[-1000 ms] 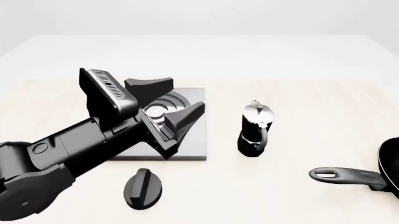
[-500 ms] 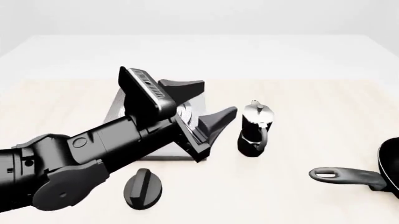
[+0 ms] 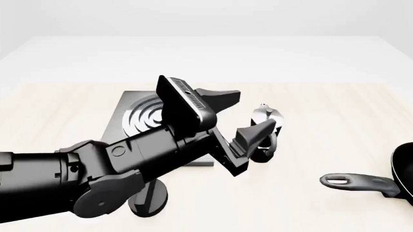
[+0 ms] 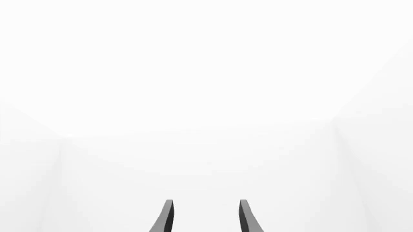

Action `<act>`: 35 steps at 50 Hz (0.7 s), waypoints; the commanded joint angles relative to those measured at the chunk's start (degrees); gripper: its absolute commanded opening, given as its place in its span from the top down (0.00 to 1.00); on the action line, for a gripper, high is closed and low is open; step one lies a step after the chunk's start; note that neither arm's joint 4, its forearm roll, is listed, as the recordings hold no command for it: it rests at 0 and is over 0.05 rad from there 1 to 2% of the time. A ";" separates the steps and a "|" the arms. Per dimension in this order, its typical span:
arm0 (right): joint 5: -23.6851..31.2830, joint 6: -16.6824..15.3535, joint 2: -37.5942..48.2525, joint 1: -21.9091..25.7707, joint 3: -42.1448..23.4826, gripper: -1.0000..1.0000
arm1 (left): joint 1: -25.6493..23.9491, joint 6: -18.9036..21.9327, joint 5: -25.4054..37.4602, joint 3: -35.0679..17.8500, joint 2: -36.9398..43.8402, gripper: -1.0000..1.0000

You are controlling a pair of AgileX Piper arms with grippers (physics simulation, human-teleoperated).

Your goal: Put the frying pan on the stove.

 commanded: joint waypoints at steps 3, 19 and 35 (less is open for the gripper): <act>0.19 -0.27 0.00 0.51 -0.27 0.00 | -1.58 -1.01 -1.62 -2.13 4.44 0.00; 1.09 -0.27 0.00 0.85 -1.49 0.00 | -3.17 -1.02 -0.94 -5.93 9.11 0.00; 1.80 0.13 0.00 0.79 -2.35 0.00 | -5.56 -0.20 1.95 -11.30 13.09 0.00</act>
